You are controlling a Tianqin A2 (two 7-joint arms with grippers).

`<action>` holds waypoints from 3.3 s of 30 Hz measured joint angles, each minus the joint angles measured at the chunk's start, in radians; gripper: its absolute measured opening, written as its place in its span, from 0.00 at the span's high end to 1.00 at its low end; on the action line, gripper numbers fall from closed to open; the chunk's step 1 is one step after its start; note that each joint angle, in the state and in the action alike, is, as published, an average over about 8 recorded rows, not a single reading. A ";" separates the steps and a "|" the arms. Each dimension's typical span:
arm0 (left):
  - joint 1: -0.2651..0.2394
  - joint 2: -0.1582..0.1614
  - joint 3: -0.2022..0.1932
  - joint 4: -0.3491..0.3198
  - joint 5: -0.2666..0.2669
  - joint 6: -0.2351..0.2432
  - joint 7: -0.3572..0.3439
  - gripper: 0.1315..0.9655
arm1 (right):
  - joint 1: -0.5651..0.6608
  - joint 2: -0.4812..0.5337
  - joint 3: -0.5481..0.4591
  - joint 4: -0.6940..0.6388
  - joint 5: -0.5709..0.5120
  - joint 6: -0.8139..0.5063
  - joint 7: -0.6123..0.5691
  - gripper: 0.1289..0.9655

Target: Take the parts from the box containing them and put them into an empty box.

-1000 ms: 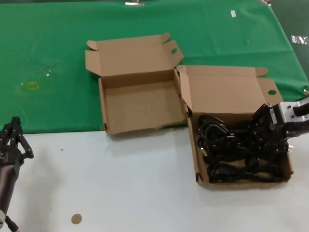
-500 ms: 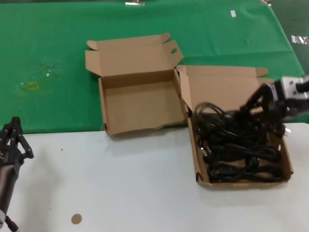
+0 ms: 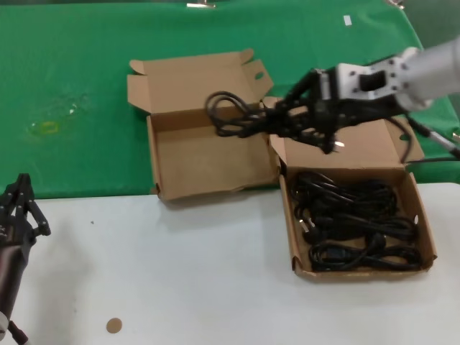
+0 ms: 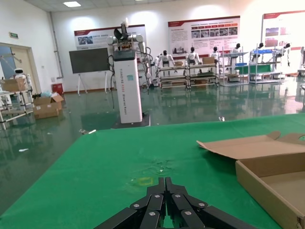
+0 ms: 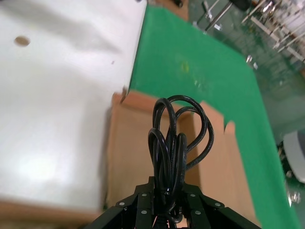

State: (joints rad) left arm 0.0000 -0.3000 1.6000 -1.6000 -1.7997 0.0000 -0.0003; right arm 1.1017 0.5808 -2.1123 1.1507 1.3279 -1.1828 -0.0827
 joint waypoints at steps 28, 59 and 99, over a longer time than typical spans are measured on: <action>0.000 0.000 0.000 0.000 0.000 0.000 0.000 0.98 | 0.075 -0.382 -0.073 -0.461 -0.052 0.306 -0.205 0.87; 0.000 0.000 0.000 0.000 0.000 0.000 0.000 0.98 | 0.173 -0.491 -0.049 -0.811 -0.024 0.389 -0.418 0.76; 0.000 0.000 0.000 0.000 0.000 0.000 0.000 0.92 | -0.034 -0.378 0.001 -0.404 0.000 0.437 -0.192 0.06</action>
State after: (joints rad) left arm 0.0000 -0.3000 1.6001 -1.6000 -1.7997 0.0000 -0.0003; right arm 1.0679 0.2027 -2.1110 0.7471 1.3278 -0.7455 -0.2751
